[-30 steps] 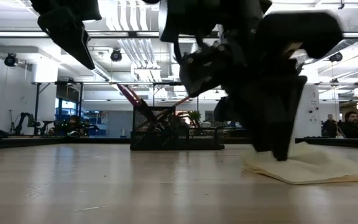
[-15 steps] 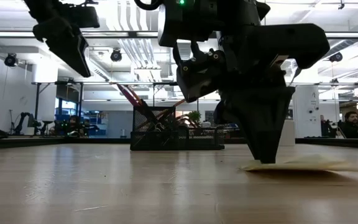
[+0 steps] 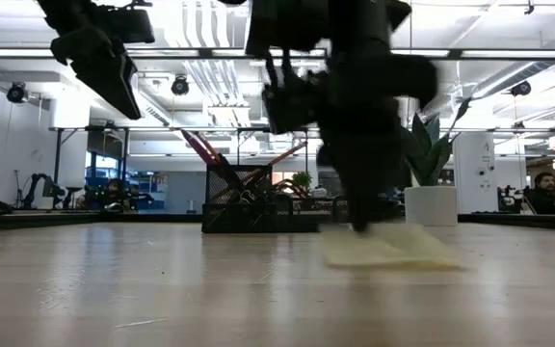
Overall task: Pick and place office supplies into organizer
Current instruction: Put the yellow sticky notes into the black desk organizer
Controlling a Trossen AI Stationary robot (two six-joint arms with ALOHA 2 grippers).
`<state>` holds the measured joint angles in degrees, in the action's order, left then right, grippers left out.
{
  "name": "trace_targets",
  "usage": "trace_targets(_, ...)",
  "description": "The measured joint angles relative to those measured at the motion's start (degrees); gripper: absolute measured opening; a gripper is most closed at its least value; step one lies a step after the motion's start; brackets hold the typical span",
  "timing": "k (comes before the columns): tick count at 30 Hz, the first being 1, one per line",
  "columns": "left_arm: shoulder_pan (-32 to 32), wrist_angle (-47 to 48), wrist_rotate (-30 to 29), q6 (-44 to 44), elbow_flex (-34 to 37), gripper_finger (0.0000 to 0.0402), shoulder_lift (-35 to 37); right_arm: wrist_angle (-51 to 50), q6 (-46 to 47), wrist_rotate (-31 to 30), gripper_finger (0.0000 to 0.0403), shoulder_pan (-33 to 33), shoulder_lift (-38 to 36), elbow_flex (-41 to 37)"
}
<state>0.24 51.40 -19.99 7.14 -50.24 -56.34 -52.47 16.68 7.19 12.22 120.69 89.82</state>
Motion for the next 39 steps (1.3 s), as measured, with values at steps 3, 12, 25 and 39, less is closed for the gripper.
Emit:
trace_targets(3, 0.0, -0.2, 0.0, 0.0, 0.0, 0.0114, 0.0, 0.1, 1.4, -2.0, 0.0008, -2.4, -3.7, 0.5)
trace_targets(12, 0.0, -1.7, 0.0, 0.0, 0.0, 0.0114, 0.0, -3.2, 6.4, -14.5, 0.0008, -10.1, -11.1, 0.5)
trace_targets(25, 0.0, -1.9, 0.0, 0.0, 0.1, 0.0114, -0.3, -4.3, -0.8, 4.5, 0.0045, -8.6, -7.2, -2.3)
trace_targets(39, 0.0, -4.4, 0.0, 0.0, 1.2, 0.0114, -0.5, 0.1, -4.0, 2.9, 0.0192, -7.9, -3.0, -2.4)
